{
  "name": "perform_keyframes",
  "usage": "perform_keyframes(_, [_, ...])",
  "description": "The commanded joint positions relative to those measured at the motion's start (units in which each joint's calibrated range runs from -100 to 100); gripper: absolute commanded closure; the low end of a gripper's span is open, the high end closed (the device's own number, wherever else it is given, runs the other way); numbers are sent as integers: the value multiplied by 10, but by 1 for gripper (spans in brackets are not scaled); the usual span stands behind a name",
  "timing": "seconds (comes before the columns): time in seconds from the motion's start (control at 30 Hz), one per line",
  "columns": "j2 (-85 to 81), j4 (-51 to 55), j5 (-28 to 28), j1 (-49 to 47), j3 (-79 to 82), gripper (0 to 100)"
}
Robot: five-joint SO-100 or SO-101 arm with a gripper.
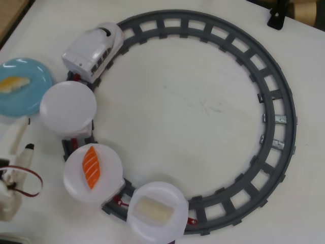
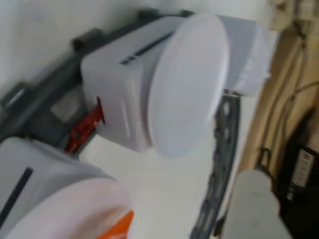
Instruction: Pick up the sushi from the Shinkansen and put it on the blue dish
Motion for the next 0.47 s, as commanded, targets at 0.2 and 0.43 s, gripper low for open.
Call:
perform_keyframes(0.2, [26,-11,-3,-49,-1,77])
perform_keyframes(0.43, [36,-12,-2,-84,-3,77])
